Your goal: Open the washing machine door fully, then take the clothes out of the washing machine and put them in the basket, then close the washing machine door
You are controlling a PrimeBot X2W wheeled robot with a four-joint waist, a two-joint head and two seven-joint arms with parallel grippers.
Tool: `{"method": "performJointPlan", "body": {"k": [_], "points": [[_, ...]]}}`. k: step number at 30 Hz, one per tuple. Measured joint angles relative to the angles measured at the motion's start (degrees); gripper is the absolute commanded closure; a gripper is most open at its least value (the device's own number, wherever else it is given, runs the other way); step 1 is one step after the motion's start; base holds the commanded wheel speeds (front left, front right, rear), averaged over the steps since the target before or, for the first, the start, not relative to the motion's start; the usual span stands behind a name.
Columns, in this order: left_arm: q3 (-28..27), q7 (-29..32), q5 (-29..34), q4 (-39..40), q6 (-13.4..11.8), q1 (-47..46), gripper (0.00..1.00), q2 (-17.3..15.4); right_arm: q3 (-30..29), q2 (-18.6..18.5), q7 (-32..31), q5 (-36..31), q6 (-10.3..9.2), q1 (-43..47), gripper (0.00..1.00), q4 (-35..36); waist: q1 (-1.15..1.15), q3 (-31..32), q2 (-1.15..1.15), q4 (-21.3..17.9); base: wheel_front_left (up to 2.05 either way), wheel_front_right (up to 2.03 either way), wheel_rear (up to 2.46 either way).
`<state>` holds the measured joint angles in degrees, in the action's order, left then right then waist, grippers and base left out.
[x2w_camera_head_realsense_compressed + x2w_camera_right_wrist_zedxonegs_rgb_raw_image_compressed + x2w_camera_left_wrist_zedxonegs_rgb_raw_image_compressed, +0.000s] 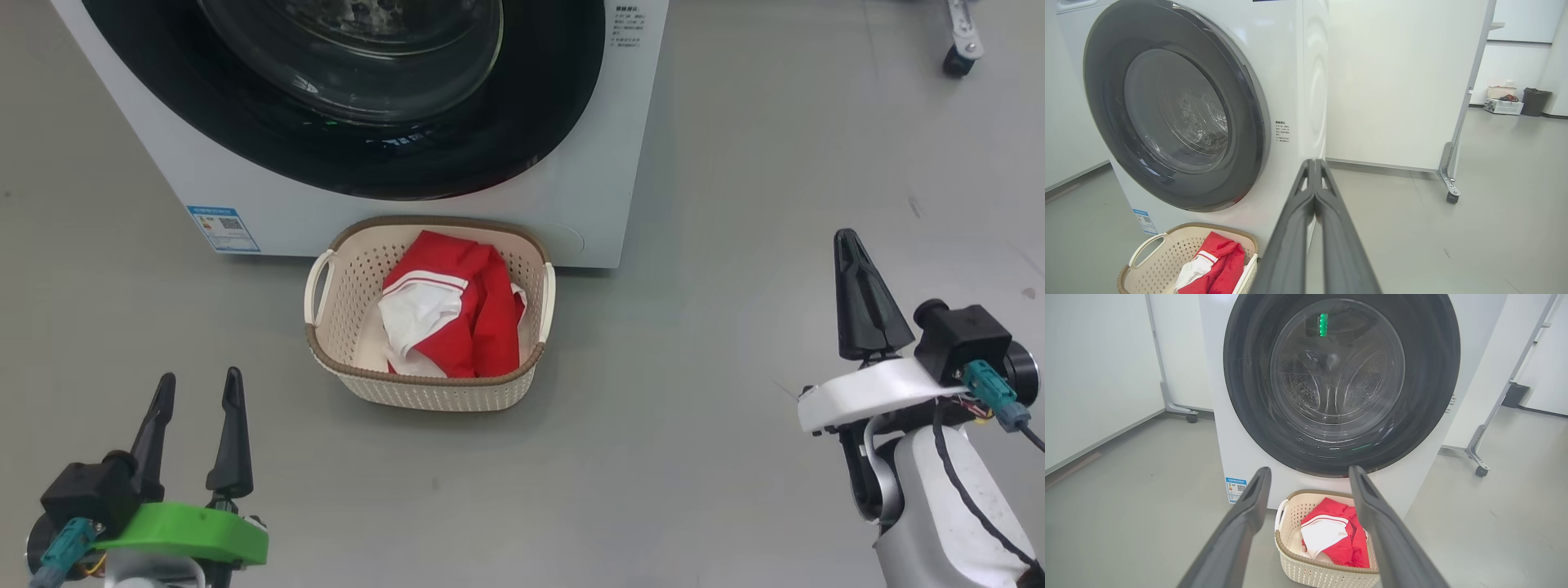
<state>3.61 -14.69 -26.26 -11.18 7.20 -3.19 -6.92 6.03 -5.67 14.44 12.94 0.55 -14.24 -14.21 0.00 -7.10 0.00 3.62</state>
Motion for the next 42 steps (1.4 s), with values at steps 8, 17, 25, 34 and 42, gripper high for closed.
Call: {"method": "performJointPlan", "body": {"k": [8,17,25,34,42], "points": [[-0.94,0.00,0.68,0.51,0.00,2.22,0.00,0.77,-1.13,0.43,0.00,0.03,-0.24,6.72,0.56,3.26,0.00,3.56,0.00,-1.41,0.00,0.00,0.00],[-1.79,0.00,1.18,1.09,0.00,3.60,0.00,1.10,-1.67,1.18,0.00,-0.45,-0.30,10.43,0.00,6.60,0.00,5.13,0.00,-2.55,0.00,0.00,0.00],[-1.86,0.00,1.64,1.43,0.00,3.93,0.00,1.62,-1.56,1.79,0.00,-0.92,-0.26,11.86,0.00,8.49,0.00,4.99,0.00,-2.89,0.00,0.00,0.00],[0.51,0.00,1.65,2.42,0.00,4.40,0.00,1.82,-1.87,1.97,0.00,-1.21,-0.21,12.89,0.00,9.69,0.00,4.99,0.00,-3.07,0.00,0.00,0.00],[1.20,0.00,2.79,2.86,0.00,4.65,0.00,1.62,-2.22,2.12,0.00,-1.65,-0.21,13.69,0.00,10.42,0.00,5.02,0.00,-3.22,0.00,0.00,0.00]]}}
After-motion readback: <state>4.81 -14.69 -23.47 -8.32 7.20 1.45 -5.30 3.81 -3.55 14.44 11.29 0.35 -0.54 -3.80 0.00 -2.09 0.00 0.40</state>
